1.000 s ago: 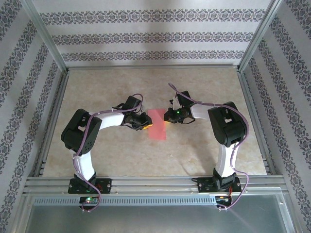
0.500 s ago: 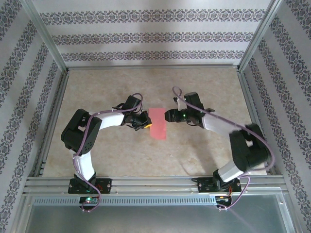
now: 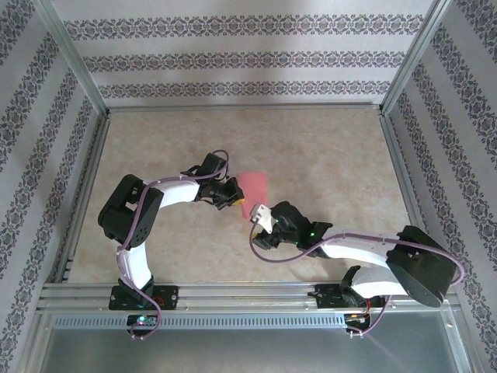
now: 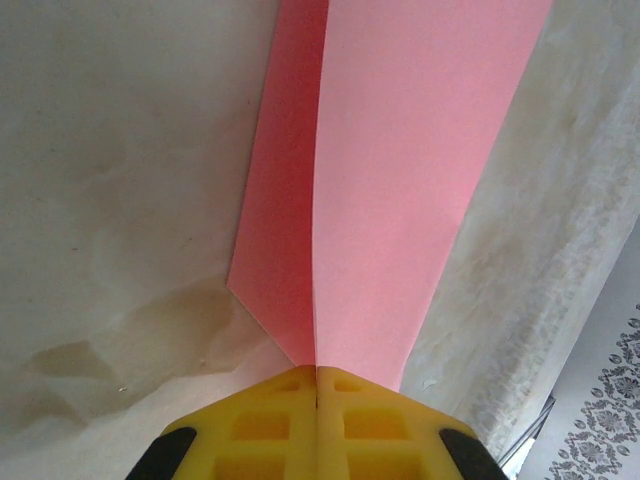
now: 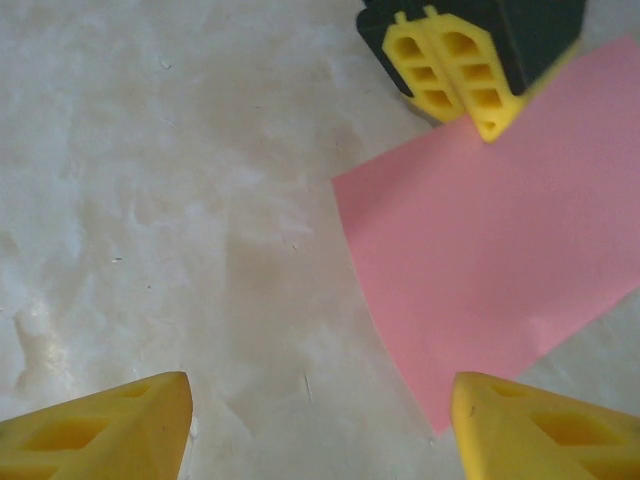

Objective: Fold a paper plane with a square sheet of paper (fold left side to right side)

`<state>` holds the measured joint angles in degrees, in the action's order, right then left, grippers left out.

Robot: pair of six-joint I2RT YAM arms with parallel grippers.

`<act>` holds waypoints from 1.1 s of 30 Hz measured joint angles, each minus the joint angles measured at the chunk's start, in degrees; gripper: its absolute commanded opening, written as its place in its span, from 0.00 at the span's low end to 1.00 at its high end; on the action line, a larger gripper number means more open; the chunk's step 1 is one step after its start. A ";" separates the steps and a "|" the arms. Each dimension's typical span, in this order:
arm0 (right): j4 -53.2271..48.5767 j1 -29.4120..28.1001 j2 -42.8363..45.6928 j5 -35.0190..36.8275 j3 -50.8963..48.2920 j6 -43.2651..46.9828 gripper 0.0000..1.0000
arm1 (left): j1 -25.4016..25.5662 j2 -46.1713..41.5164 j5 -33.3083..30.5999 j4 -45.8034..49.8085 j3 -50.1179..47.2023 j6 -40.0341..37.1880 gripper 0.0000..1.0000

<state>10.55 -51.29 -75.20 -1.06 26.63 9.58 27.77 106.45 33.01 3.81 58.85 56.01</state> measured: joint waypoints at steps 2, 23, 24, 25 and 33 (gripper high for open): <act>1.27 -0.74 -2.67 2.05 0.70 1.51 0.72 | 0.00 0.00 0.00 0.00 0.00 0.00 0.00; 9.09 -1.11 -19.15 7.78 10.51 8.63 0.29 | 0.04 0.00 0.00 -0.46 0.00 0.26 0.00; 9.03 -1.11 -19.15 7.93 10.51 8.57 0.23 | 0.04 0.00 0.00 -0.46 0.00 0.26 0.00; 9.03 -1.11 -19.15 8.13 10.51 8.44 0.17 | 0.04 0.00 0.00 -0.46 0.00 0.26 0.00; 8.31 -0.50 -18.56 7.37 10.43 5.40 0.00 | 0.42 -0.07 -0.28 -0.39 0.02 -0.44 0.29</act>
<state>18.85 -51.79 -93.76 6.31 37.06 14.98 28.18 106.39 32.73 3.42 58.87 55.57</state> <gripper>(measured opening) 0.062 0.210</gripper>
